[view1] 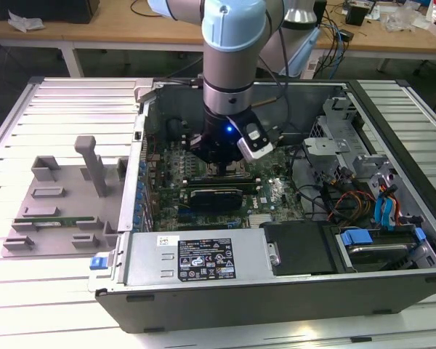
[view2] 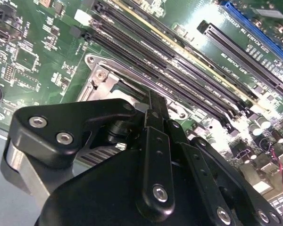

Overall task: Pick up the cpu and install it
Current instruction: 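Install the second cpu locking lever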

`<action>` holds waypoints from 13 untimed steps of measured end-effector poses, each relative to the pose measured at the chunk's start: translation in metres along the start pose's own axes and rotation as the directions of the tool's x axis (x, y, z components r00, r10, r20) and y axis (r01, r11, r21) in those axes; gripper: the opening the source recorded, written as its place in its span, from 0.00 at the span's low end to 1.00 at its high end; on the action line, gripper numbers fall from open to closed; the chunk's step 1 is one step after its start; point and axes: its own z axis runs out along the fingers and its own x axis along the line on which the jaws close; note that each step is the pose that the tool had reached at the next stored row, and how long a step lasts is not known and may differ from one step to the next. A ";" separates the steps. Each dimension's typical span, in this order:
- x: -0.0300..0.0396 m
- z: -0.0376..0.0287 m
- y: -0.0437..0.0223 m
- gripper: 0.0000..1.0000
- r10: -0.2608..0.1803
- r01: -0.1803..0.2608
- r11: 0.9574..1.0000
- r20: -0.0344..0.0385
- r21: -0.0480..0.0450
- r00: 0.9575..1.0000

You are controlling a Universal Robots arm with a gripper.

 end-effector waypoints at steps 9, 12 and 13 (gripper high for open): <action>-0.0048 -0.0002 0.0005 0.11 0.000 0.000 1.000 -0.001 0.007 1.000; -0.0058 -0.0021 0.0014 0.11 0.000 0.000 1.000 -0.001 0.012 1.000; -0.0060 -0.0048 0.0025 0.11 0.000 0.000 1.000 -0.002 0.016 1.000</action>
